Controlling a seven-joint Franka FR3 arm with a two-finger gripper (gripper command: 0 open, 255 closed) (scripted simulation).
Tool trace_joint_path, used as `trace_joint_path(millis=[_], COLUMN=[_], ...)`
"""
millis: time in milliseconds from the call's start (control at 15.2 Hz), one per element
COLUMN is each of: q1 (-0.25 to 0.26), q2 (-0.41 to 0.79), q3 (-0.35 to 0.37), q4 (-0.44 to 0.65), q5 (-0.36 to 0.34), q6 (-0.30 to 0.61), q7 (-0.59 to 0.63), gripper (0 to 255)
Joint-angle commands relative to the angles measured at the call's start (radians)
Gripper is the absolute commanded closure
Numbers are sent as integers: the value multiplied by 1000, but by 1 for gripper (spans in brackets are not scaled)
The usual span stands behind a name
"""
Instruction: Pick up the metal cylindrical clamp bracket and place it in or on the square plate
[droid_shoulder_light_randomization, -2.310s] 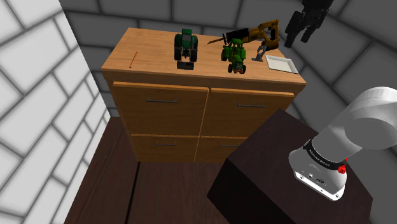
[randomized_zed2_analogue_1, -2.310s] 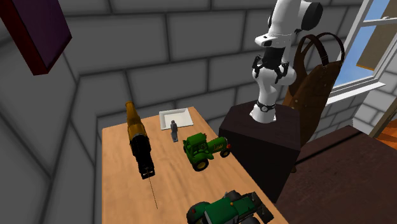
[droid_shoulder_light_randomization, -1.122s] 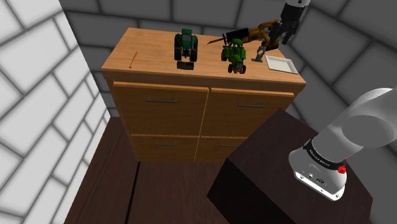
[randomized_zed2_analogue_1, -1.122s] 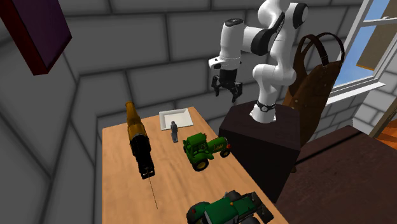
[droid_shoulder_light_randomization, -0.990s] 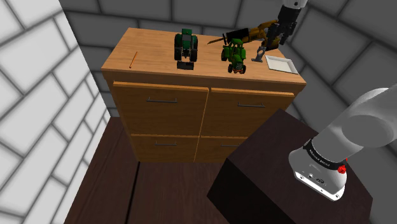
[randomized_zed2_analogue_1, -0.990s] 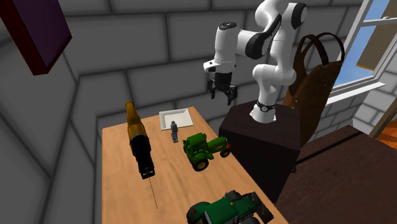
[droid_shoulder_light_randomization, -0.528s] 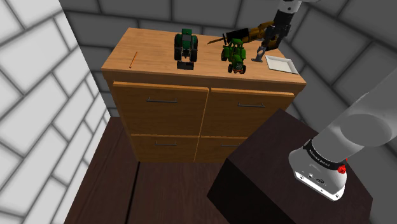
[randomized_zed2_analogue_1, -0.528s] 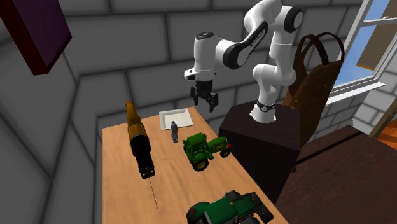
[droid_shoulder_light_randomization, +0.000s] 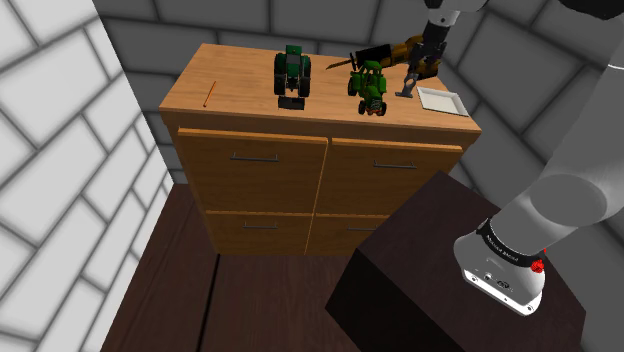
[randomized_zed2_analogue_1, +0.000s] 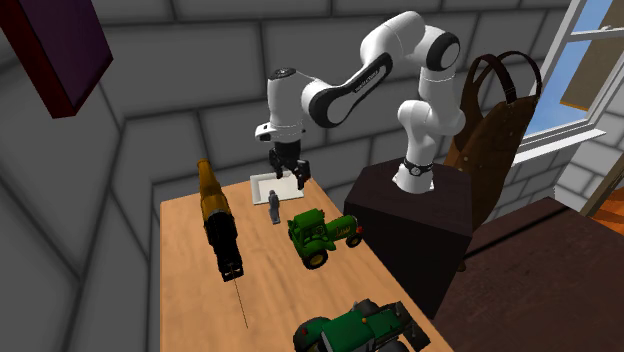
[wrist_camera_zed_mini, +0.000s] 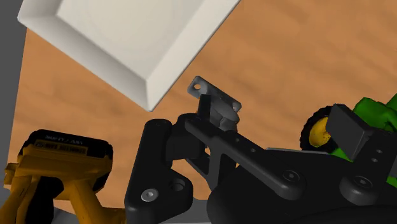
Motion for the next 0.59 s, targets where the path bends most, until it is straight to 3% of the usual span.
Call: trace_joint_path(millis=[0,198,528], q1=[-37,-80,-82], q2=[87,181,205], q3=[4,14,22], q4=[87,195,163], q5=[42,79,92], q6=[-8,-29,26], q7=[-36,-63,-71], gripper=[0,0,0])
